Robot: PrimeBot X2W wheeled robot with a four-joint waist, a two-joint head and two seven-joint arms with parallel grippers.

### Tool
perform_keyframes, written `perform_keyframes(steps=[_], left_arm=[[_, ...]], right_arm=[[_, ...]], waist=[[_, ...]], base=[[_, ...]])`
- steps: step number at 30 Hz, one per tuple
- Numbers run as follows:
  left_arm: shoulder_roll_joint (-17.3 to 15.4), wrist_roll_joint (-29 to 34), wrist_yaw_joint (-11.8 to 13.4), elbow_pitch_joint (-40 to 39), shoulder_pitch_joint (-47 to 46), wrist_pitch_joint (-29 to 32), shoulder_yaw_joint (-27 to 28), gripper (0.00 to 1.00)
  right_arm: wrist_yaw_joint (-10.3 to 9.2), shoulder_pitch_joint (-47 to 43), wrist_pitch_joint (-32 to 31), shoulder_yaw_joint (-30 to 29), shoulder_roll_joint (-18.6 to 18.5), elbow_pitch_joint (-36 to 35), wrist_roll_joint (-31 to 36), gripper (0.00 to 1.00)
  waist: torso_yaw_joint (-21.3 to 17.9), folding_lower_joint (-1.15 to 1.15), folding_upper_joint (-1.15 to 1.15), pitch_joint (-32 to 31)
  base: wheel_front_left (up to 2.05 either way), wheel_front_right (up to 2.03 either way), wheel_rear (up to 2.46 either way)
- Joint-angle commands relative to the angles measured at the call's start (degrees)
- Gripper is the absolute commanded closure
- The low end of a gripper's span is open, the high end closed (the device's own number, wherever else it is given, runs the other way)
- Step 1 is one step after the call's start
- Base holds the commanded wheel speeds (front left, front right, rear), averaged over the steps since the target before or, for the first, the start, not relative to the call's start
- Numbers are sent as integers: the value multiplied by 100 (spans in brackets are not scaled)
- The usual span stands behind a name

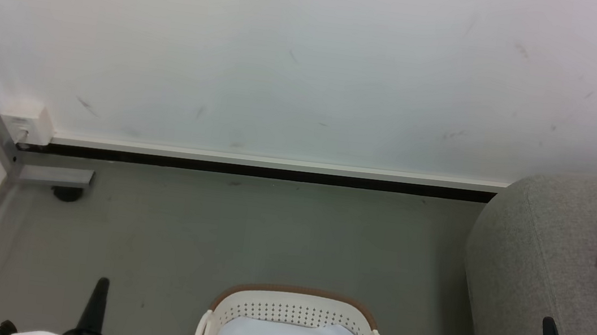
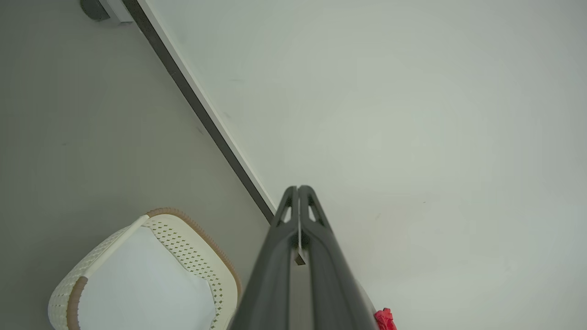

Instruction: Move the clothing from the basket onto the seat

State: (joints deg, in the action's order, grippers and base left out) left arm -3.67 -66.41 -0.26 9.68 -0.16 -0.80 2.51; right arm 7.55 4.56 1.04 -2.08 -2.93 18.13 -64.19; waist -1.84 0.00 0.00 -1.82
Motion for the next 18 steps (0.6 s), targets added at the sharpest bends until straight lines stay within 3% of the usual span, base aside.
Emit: perform_keyframes(steps=[1, 18], left_arm=[[2, -220, -33, -68, -139, 57, 51, 100], [25, -1000, -56, -130, -285, 282, 183, 100]], right_arm=[[-6, 134, -49, -36, -51, -91, -215, 100], [-8, 202, -224, -98, -105, -162, -1152, 100]], waist=[[7, 0, 0, 6], [56, 0, 0, 49]], base=[[0, 0, 0], [0, 0, 0]])
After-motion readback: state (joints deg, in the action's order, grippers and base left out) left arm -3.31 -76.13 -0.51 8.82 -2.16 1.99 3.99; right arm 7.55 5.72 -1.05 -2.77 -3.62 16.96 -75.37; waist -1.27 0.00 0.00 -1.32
